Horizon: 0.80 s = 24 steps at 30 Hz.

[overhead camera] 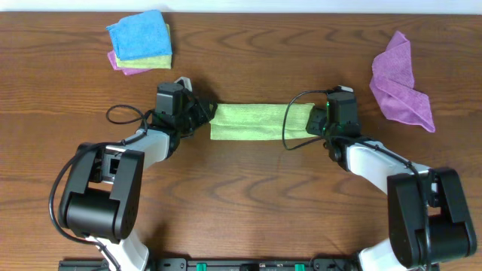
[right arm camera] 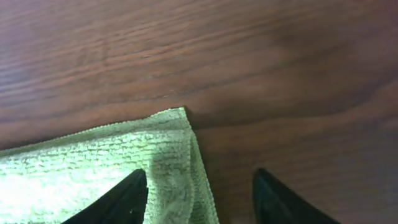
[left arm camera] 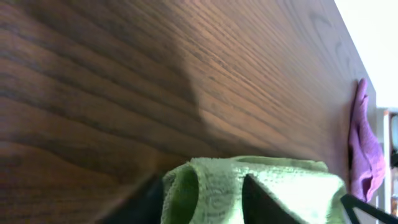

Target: Fold the cloth

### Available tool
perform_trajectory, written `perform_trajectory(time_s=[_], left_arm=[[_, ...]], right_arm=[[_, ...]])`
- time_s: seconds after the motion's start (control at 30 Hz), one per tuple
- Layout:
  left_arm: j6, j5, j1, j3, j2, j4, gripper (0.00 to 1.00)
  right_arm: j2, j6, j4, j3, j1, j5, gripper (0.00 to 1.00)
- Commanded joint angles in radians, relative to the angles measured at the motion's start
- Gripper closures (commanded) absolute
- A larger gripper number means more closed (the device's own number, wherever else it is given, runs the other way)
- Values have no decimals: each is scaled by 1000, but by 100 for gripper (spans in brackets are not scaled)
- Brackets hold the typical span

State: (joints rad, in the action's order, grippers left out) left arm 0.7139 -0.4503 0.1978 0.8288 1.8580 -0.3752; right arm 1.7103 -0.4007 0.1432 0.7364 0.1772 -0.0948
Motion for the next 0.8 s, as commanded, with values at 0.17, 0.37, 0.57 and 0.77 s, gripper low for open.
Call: perform_trajectory(time_s=[0.17, 0.37, 0.57, 0.77], left_arm=[[-11, -34, -23, 6, -13, -14, 25], [-10, -130, -42, 22, -100, -18, 43], [79, -225, -29, 25, -116, 4, 94], [71, -50, 45, 25, -110, 72, 95]], right_arm=[[-72, -3, -43, 3, -6, -21, 42], [-211, -131, -164, 3, -8, 6, 37], [-345, -322, -359, 3, -43, 169, 29], [-332, -415, -421, -48, -103, 287, 26]])
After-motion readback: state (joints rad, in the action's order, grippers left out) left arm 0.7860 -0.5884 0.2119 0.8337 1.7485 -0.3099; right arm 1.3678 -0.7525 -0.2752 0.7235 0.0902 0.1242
